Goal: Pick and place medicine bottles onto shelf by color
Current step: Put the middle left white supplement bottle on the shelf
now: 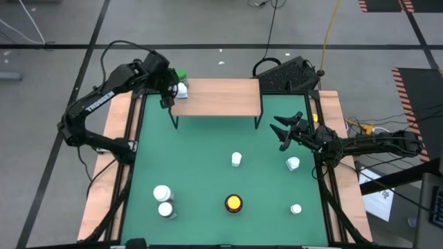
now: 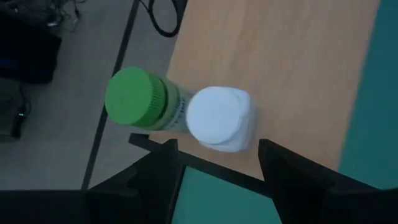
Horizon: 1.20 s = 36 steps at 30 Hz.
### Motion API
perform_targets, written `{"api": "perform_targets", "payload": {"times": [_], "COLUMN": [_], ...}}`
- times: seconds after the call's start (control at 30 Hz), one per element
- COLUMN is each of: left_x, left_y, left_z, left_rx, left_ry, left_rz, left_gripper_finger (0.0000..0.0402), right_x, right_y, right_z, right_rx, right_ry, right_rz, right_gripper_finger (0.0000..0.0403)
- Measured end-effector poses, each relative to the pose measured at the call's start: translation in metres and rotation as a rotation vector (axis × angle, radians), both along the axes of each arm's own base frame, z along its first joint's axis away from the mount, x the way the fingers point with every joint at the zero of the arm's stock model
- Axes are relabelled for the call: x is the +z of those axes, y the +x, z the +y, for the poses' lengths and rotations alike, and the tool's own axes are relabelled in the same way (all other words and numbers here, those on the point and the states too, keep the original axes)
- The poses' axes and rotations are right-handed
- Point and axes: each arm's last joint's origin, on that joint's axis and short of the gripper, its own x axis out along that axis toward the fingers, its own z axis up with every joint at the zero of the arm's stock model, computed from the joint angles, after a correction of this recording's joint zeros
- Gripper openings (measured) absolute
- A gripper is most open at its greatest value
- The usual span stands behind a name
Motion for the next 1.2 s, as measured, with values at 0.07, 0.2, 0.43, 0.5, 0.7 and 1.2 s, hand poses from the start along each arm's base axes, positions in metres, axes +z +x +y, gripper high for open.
{"api": "perform_targets", "payload": {"times": [0.07, 0.2, 0.43, 0.5, 0.7, 1.2], "left_x": [0.004, 0.008, -0.012, -0.023, -0.053, -0.054], "left_y": [-0.004, -0.008, -0.012, -0.012, -0.006, -0.021], "left_z": [-0.009, -0.027, -0.08, -0.101, -0.164, -0.276], "left_rx": [0.015, 0.139, 0.236, 0.227, 0.203, 0.175], "left_ry": [-0.018, -0.123, -0.436, -0.48, -0.565, -0.774], "left_rz": [-0.019, -0.085, 0.07, 0.104, 0.148, 0.092], "left_gripper_finger": [0.0226, 0.0226, 0.0225, 0.0225, 0.0225, 0.0225], "right_x": [0.0, 0.002, 0.005, 0.005, 0.005, 0.017], "right_y": [0.0, 0.0, 0.001, 0.001, 0.002, -0.002], "right_z": [0.0, 0.0, 0.005, 0.006, 0.009, 0.01], "right_rx": [0.0, 0.003, 0.165, 0.195, 0.218, 0.171], "right_ry": [0.0, 0.001, -0.031, -0.03, -0.025, -0.213], "right_rz": [0.0, -0.023, -0.05, -0.052, -0.053, -0.12], "right_gripper_finger": [0.0199, 0.0199, 0.0199, 0.0199, 0.0199, 0.0199]}}
